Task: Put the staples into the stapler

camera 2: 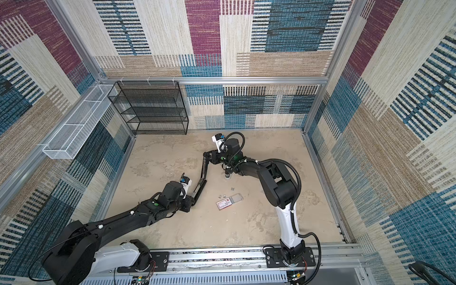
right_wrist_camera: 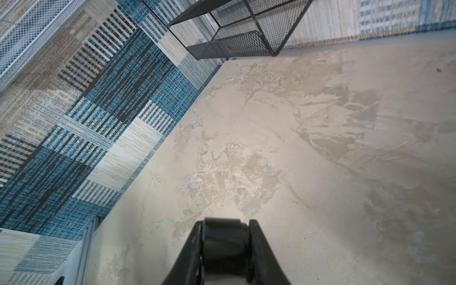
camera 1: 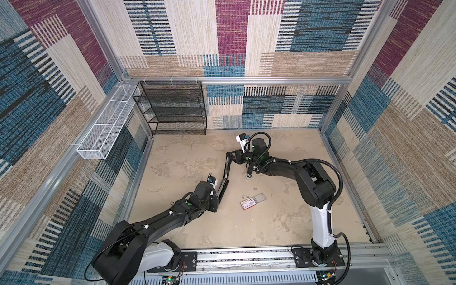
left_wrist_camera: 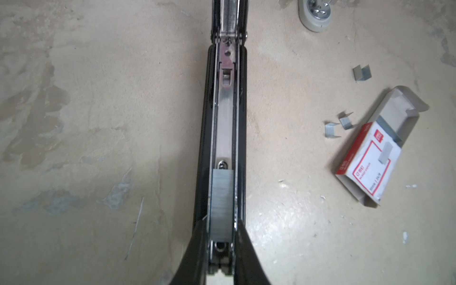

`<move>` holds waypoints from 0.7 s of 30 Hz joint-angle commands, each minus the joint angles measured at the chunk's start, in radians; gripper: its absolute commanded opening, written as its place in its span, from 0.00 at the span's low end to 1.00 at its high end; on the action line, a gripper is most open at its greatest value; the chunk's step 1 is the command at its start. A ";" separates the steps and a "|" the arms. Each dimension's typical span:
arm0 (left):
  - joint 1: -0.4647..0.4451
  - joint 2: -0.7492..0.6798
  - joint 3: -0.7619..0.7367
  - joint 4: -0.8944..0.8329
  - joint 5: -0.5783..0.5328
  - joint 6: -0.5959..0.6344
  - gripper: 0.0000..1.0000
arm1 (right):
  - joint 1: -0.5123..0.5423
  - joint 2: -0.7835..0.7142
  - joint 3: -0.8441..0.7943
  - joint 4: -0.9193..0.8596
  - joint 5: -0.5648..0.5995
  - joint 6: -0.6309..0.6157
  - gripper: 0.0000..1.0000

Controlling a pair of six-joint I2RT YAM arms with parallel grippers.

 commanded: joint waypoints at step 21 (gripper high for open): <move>0.005 0.019 0.072 0.138 -0.017 0.011 0.00 | 0.159 -0.175 -0.219 0.092 0.006 -0.128 0.33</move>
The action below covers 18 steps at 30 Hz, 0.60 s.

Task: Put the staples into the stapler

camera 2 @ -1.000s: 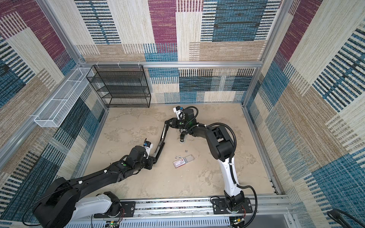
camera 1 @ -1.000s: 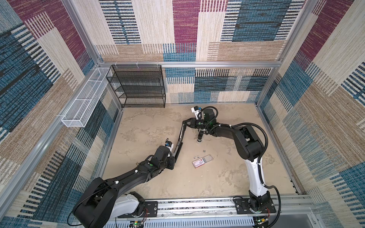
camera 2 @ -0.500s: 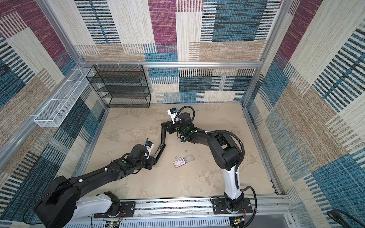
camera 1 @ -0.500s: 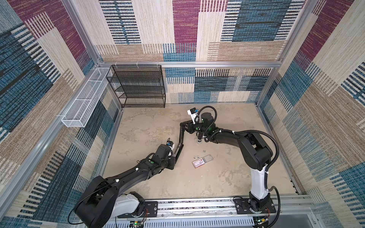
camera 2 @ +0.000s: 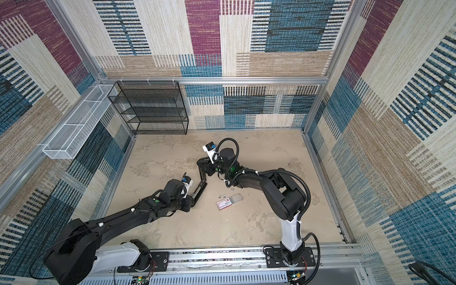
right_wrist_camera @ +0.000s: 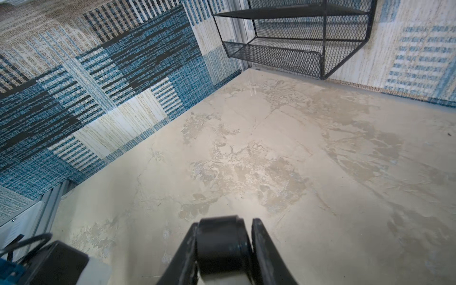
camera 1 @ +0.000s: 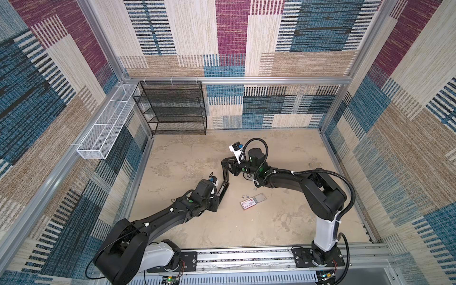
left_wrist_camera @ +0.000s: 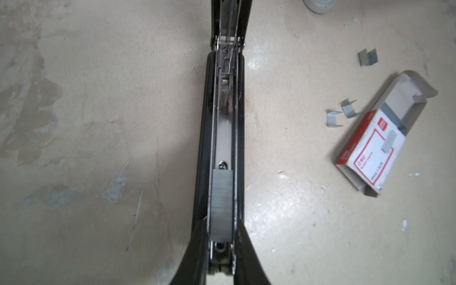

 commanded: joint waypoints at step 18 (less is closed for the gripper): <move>0.005 -0.058 0.050 0.215 -0.025 0.006 0.00 | 0.072 -0.060 -0.084 0.017 -0.110 0.094 0.35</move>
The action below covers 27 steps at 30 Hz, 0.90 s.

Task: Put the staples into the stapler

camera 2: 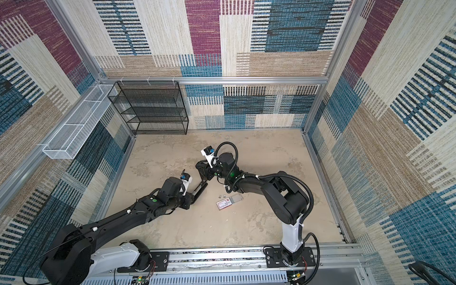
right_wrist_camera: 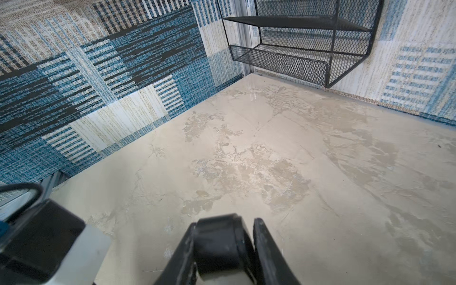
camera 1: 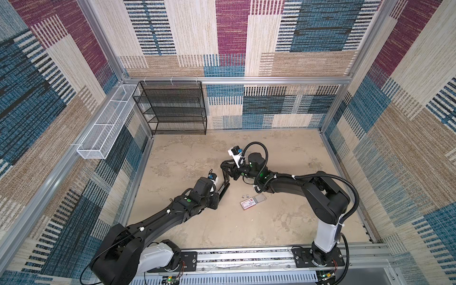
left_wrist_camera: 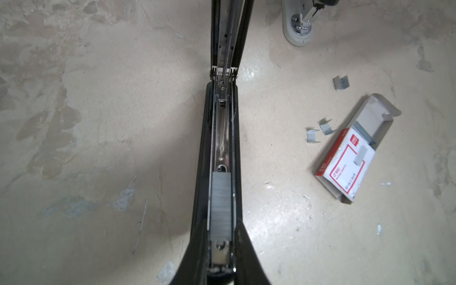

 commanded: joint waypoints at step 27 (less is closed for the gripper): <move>0.004 -0.028 0.037 0.213 -0.018 0.003 0.00 | 0.072 -0.065 -0.055 -0.042 -0.151 0.118 0.42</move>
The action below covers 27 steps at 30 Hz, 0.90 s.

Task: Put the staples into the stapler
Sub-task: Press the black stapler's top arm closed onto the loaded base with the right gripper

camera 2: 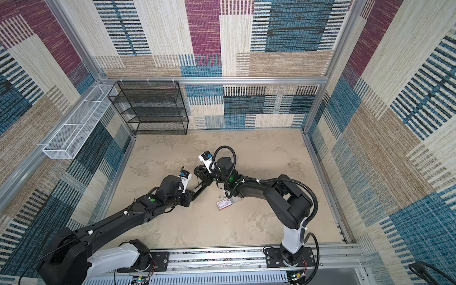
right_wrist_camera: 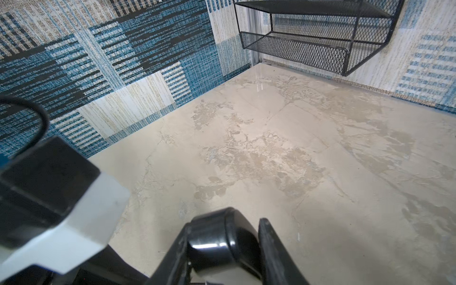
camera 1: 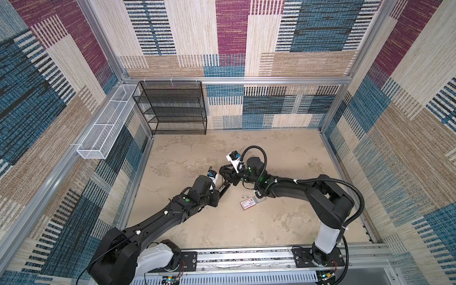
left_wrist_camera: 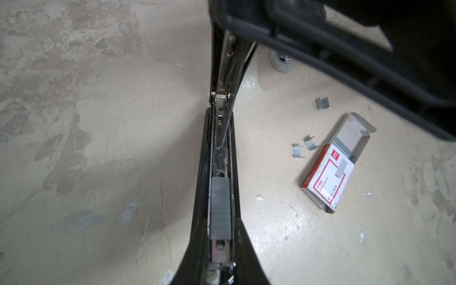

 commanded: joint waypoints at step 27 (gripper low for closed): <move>0.004 -0.001 0.028 0.197 -0.025 -0.003 0.00 | 0.082 -0.025 -0.016 -0.051 -0.159 0.090 0.53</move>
